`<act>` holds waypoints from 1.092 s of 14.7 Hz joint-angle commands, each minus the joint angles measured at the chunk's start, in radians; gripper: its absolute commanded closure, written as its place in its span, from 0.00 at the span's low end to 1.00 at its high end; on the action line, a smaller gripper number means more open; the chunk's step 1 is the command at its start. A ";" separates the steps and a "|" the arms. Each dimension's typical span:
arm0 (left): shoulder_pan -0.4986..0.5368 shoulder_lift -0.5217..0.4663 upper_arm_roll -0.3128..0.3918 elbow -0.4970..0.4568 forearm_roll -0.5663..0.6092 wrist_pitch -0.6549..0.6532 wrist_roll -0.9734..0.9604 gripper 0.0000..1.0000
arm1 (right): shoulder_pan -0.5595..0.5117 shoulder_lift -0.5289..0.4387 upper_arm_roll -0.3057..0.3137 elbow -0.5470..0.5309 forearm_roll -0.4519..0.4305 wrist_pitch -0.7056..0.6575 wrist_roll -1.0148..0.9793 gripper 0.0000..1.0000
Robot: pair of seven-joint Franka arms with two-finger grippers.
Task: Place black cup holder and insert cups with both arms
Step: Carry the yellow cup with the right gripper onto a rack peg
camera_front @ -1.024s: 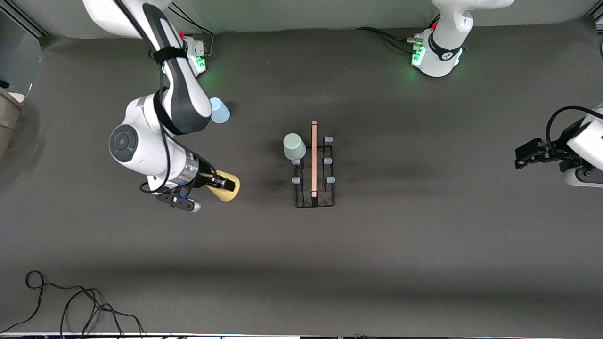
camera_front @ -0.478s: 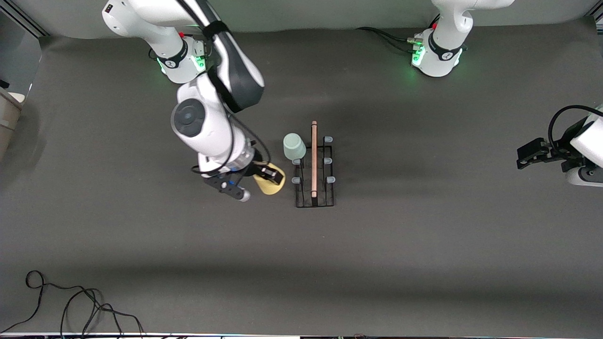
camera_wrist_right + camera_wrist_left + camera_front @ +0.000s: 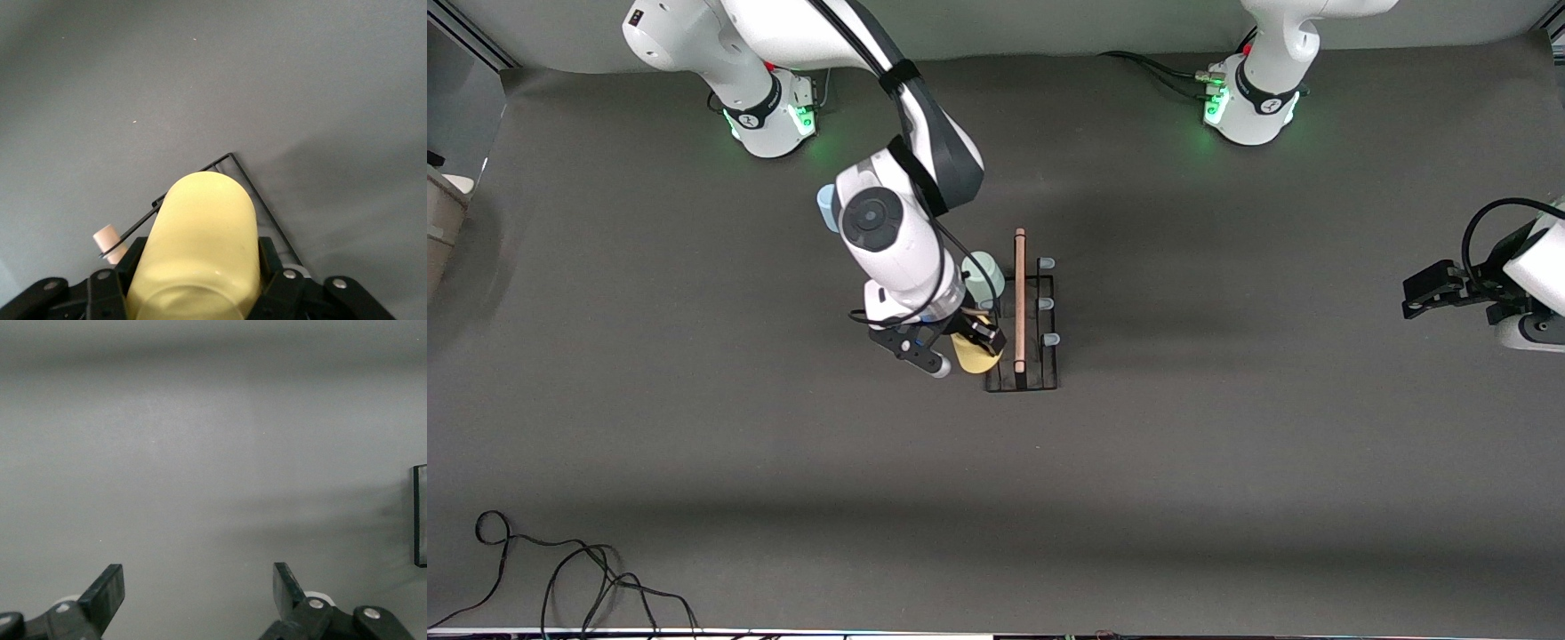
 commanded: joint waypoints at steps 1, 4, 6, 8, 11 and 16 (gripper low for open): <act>-0.006 -0.008 0.003 0.003 0.000 -0.014 0.010 0.01 | 0.018 0.041 -0.016 0.035 -0.032 0.015 0.044 1.00; -0.008 -0.007 0.003 0.000 0.000 -0.017 0.008 0.01 | 0.027 0.073 -0.016 0.035 -0.042 0.040 0.060 1.00; -0.008 -0.007 0.002 -0.002 0.000 -0.017 0.008 0.01 | 0.031 0.089 -0.015 0.035 -0.042 0.050 0.060 1.00; -0.008 -0.007 0.002 -0.002 0.000 -0.013 0.008 0.01 | 0.041 0.104 -0.015 0.034 -0.042 0.064 0.060 1.00; -0.008 -0.005 0.002 -0.003 0.000 -0.013 0.008 0.01 | 0.039 0.110 -0.015 0.034 -0.042 0.066 0.060 0.51; -0.008 -0.002 0.002 -0.003 0.000 -0.003 0.008 0.01 | 0.033 0.107 -0.015 0.034 -0.040 0.064 0.046 0.00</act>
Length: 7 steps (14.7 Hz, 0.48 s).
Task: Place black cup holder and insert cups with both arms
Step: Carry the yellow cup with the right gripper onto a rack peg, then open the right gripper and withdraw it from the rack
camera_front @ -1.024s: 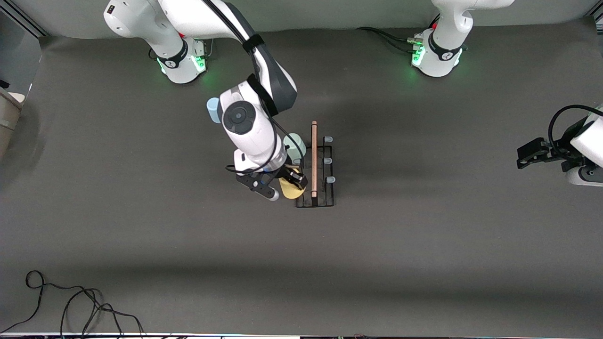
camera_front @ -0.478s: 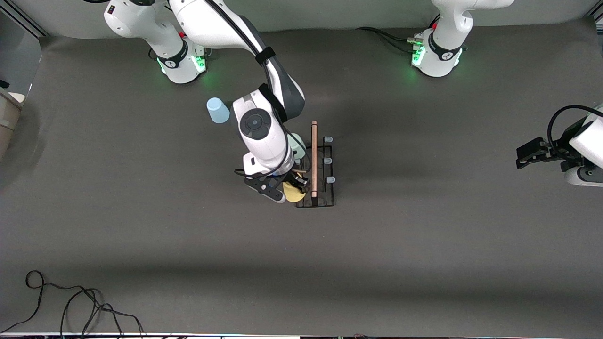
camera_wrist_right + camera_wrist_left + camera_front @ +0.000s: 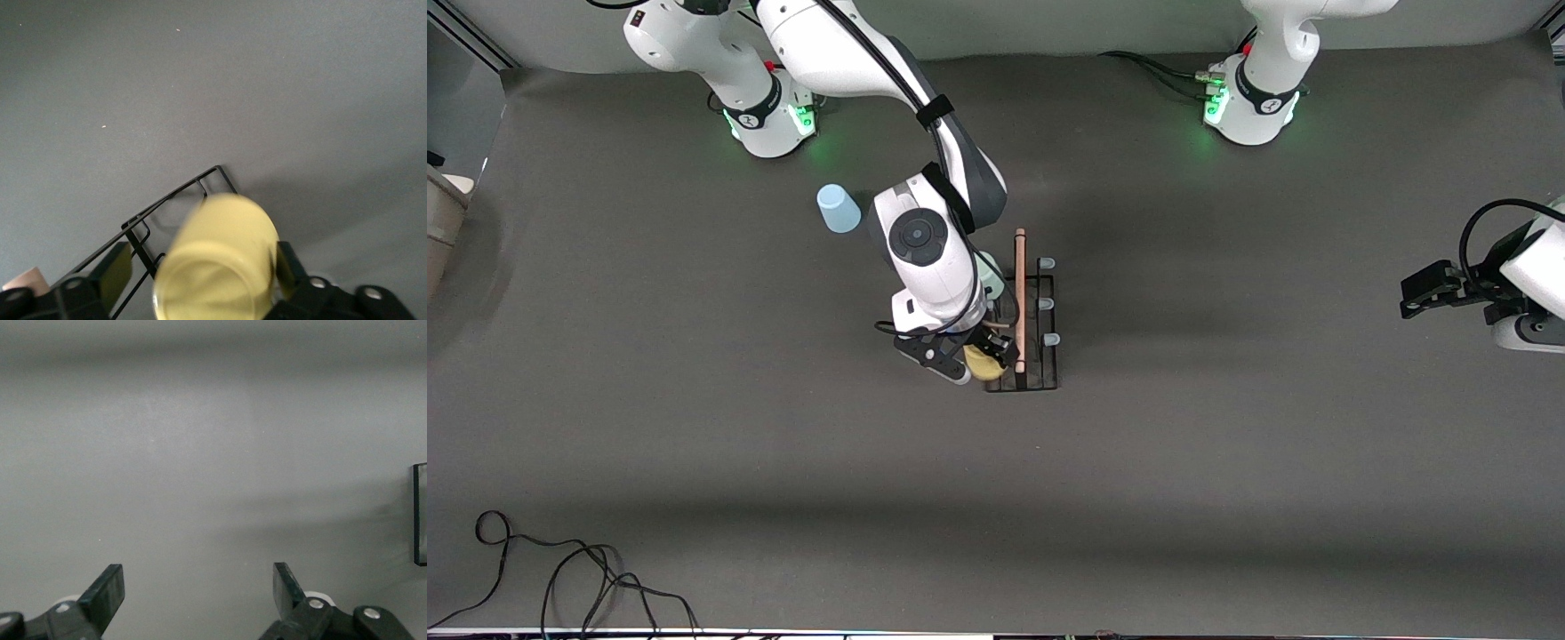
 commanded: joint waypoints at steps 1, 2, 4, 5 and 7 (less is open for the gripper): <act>-0.005 -0.004 0.003 -0.002 0.000 -0.001 0.010 0.01 | 0.004 0.007 -0.009 0.027 -0.019 -0.005 0.025 0.00; -0.005 -0.005 0.003 -0.002 0.000 -0.003 0.010 0.01 | 0.004 -0.001 -0.011 0.026 -0.021 -0.010 0.022 0.00; -0.007 -0.004 0.003 -0.002 0.000 -0.003 0.008 0.01 | -0.004 -0.034 -0.019 0.030 -0.022 -0.054 0.019 0.00; -0.008 -0.004 0.003 -0.002 0.000 -0.003 0.008 0.01 | -0.005 -0.057 -0.026 0.041 -0.023 -0.094 0.013 0.00; -0.008 -0.004 0.003 -0.002 0.000 -0.003 0.008 0.01 | -0.007 -0.120 -0.083 0.056 -0.023 -0.198 -0.032 0.00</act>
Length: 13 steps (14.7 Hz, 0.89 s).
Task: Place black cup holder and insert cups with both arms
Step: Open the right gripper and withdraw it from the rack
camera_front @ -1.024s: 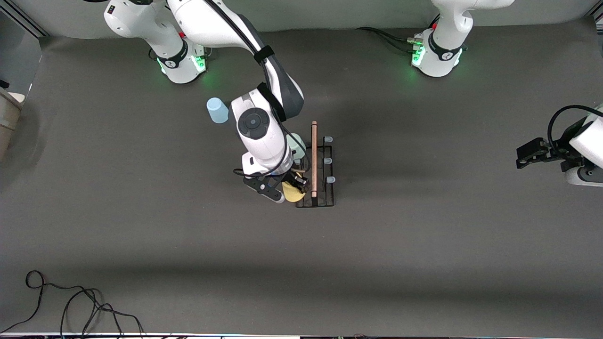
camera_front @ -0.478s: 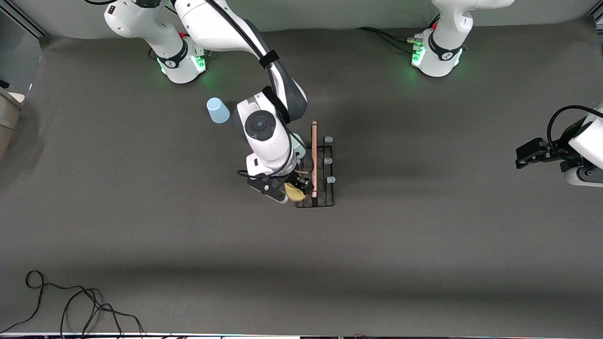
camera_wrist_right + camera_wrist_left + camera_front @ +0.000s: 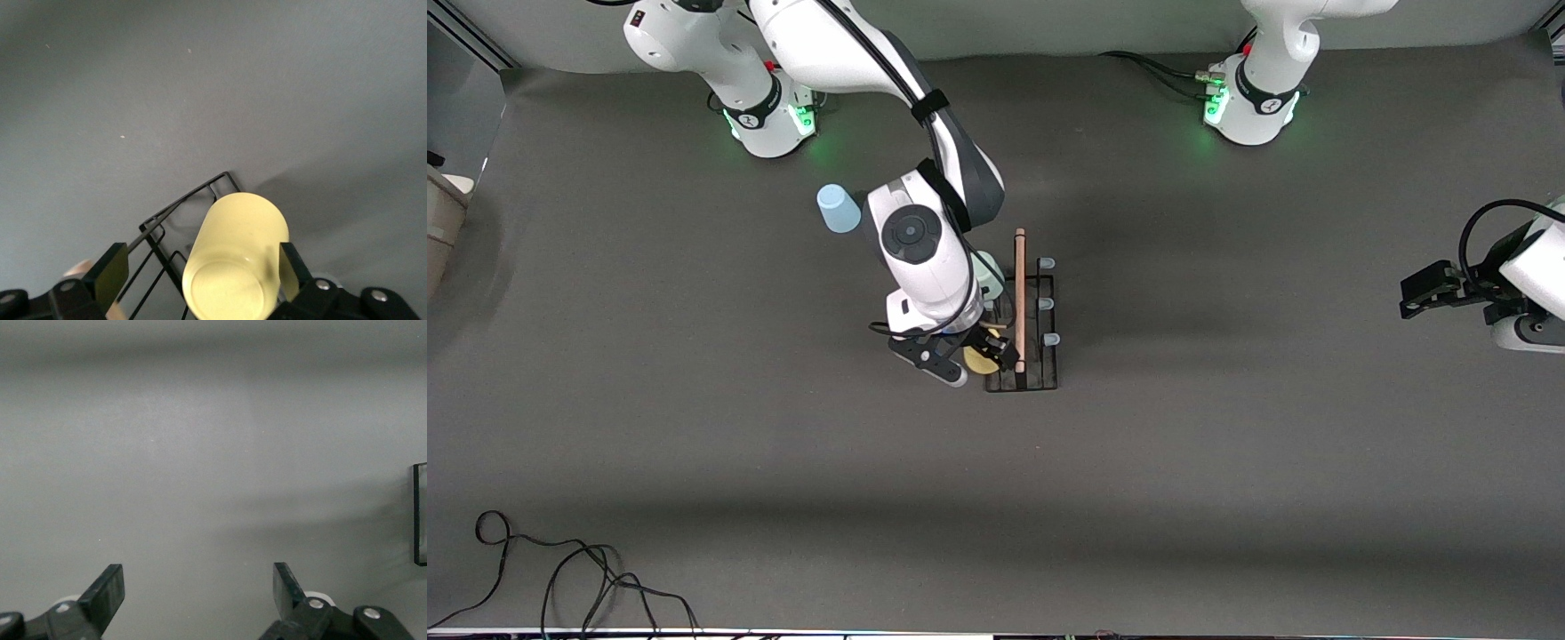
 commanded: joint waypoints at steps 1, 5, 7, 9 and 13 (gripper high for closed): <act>-0.008 -0.004 0.004 -0.002 0.000 -0.003 0.008 0.01 | -0.006 -0.118 -0.066 0.013 -0.021 -0.180 -0.078 0.00; -0.008 0.000 0.002 -0.003 0.000 0.000 0.008 0.01 | -0.001 -0.258 -0.204 0.011 -0.023 -0.416 -0.255 0.00; -0.006 0.000 0.002 -0.005 0.000 -0.001 0.010 0.01 | 0.008 -0.324 -0.272 0.012 -0.084 -0.525 -0.350 0.00; -0.006 0.000 0.002 -0.005 0.000 -0.001 0.010 0.01 | 0.001 -0.395 -0.299 0.009 -0.159 -0.602 -0.421 0.00; -0.006 0.000 0.002 -0.005 0.000 0.000 0.010 0.01 | 0.002 -0.479 -0.422 0.006 -0.222 -0.737 -0.621 0.00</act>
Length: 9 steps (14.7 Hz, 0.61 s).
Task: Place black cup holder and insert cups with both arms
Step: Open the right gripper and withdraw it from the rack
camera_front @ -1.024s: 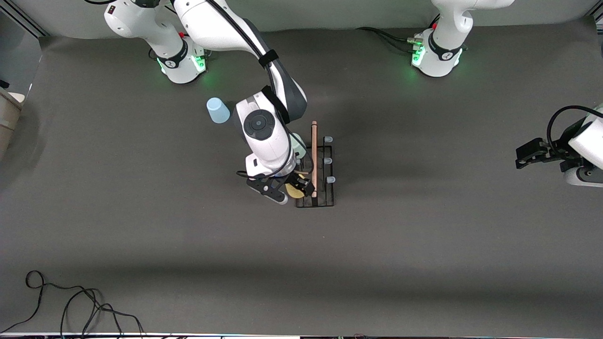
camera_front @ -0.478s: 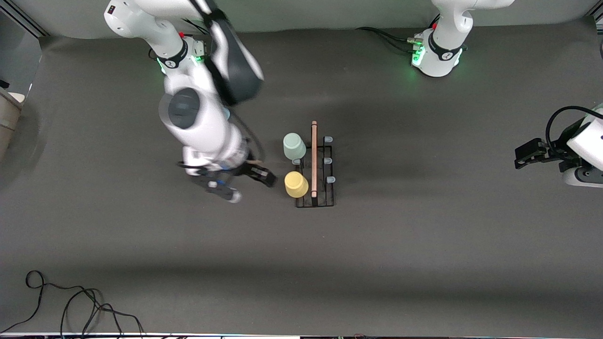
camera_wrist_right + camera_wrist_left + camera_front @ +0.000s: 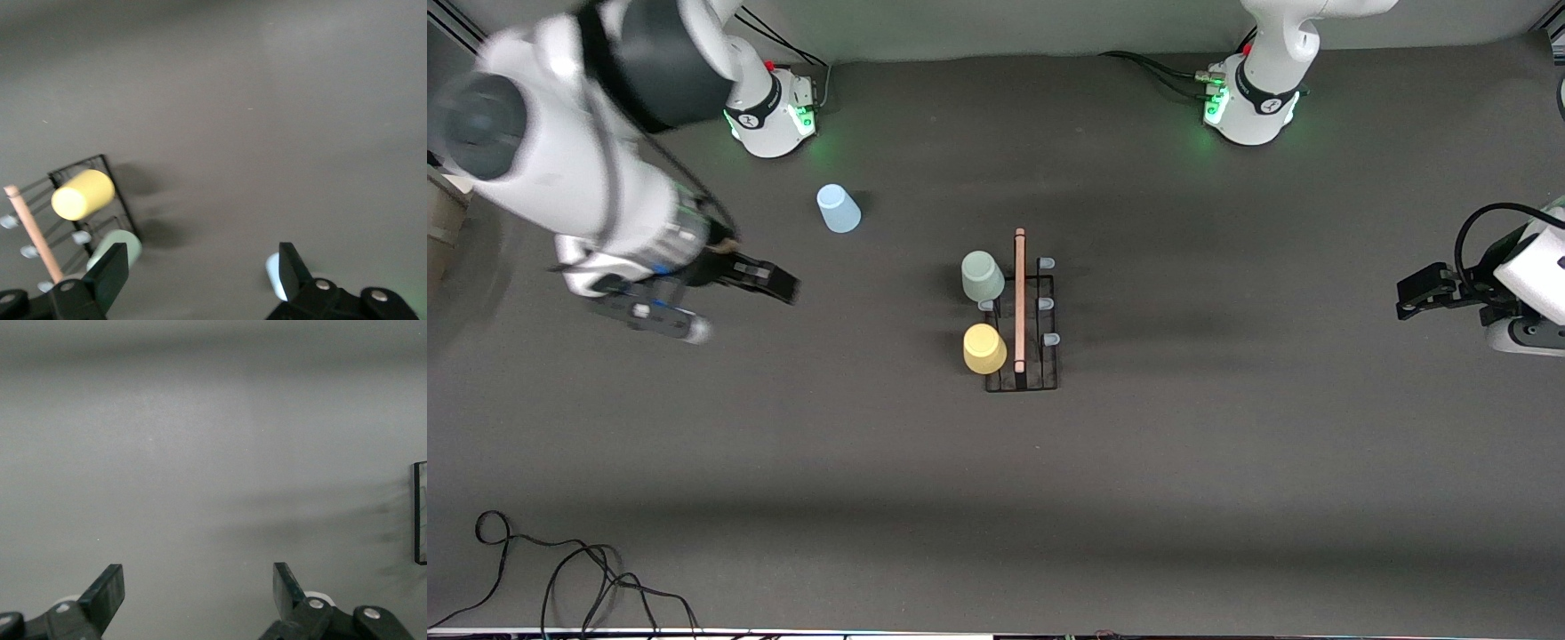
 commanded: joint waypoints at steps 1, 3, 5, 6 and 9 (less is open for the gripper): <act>-0.006 -0.005 0.004 -0.003 0.000 -0.004 0.010 0.01 | 0.012 -0.072 -0.085 -0.023 -0.030 -0.064 -0.143 0.00; -0.008 -0.008 0.005 -0.005 0.000 -0.015 0.008 0.01 | 0.014 -0.081 -0.131 -0.018 -0.068 -0.072 -0.209 0.00; -0.008 -0.008 0.004 -0.009 0.000 -0.011 0.008 0.01 | 0.014 -0.081 -0.137 -0.015 -0.137 -0.072 -0.261 0.00; -0.006 -0.011 0.004 -0.009 0.000 -0.014 0.008 0.01 | 0.013 -0.081 -0.140 -0.015 -0.143 -0.072 -0.266 0.00; -0.008 -0.014 0.005 -0.009 0.000 -0.017 0.008 0.01 | 0.008 -0.081 -0.140 -0.017 -0.140 -0.070 -0.266 0.00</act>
